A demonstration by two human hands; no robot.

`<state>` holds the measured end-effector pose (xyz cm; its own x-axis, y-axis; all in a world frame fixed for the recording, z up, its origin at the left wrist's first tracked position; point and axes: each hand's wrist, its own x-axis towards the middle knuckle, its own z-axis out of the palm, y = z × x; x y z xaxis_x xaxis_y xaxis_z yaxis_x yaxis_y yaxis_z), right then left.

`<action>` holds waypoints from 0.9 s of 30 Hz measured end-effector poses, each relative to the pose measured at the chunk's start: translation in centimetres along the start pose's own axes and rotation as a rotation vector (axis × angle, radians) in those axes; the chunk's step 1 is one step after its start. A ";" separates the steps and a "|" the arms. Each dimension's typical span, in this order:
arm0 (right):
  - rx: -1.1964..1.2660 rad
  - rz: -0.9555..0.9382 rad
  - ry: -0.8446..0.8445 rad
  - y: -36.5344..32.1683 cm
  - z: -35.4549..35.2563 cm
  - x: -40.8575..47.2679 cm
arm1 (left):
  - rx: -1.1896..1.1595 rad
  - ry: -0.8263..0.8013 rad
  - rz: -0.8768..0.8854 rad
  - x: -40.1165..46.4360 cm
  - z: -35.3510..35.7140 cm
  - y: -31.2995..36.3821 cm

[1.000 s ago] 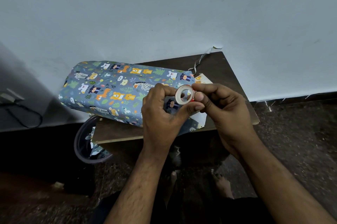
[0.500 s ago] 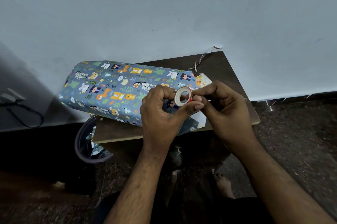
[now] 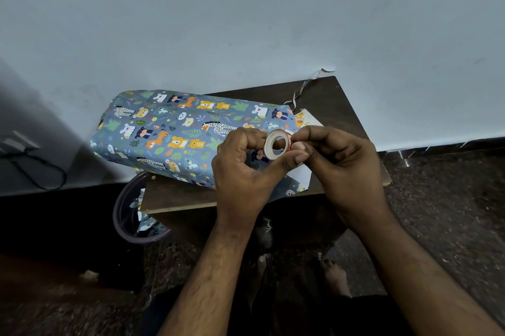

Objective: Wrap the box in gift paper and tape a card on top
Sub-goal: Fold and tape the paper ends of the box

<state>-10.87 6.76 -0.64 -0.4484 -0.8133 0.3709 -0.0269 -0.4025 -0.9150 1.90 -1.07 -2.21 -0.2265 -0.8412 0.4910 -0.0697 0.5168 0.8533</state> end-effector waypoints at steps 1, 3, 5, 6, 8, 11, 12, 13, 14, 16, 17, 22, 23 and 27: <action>-0.010 -0.006 0.001 0.0 0.0 0.0 | -0.005 -0.002 -0.004 0.0 0.0 0.0; -0.036 -0.016 -0.003 0.0 0.0 0.0 | -0.018 -0.004 -0.010 0.0 -0.1 -0.1; -0.047 -0.020 -0.003 0.0 0.0 0.0 | -0.018 -0.003 -0.009 -0.1 -0.1 -0.1; -0.050 -0.023 -0.001 0.1 0.0 0.0 | -0.014 -0.001 -0.008 -0.1 0.0 -0.1; -0.068 -0.029 -0.002 0.1 -0.1 0.0 | -0.015 0.002 -0.011 -0.1 -0.1 0.0; -0.112 -0.039 -0.010 0.4 -0.3 0.0 | -0.023 -0.002 -0.024 -0.2 0.0 -0.1; -0.121 -0.042 -0.015 0.4 -0.3 0.0 | -0.031 0.000 -0.031 -0.2 -0.1 -0.1; -0.132 -0.047 -0.019 0.4 -0.4 -0.1 | -0.041 0.002 -0.039 -0.2 0.0 -0.1; -0.143 -0.051 -0.024 0.4 -0.4 -0.1 | -0.049 0.006 -0.044 -0.2 0.0 -0.1; -0.157 -0.061 -0.032 0.4 -0.3 -0.1 | -0.052 0.016 -0.040 -0.2 0.0 0.1; -0.158 -0.067 -0.034 0.4 -0.3 -0.1 | -0.052 0.019 -0.037 -0.2 0.0 0.2; 0.013 0.012 0.015 0.1 0.5 -0.5 | -0.086 0.001 -0.050 -0.1 0.2 1.0; 0.080 0.068 0.025 0.0 0.7 -0.4 | -0.095 -0.001 -0.055 0.0 0.2 1.0; 0.286 0.315 -0.019 -0.3 0.6 -0.1 | -0.087 0.006 -0.049 0.3 -0.2 0.6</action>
<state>-10.29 6.77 -0.29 -0.3787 -0.9215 0.0857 0.3587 -0.2315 -0.9043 2.00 -1.00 -1.49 -0.2195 -0.8662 0.4489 0.0037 0.4593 0.8883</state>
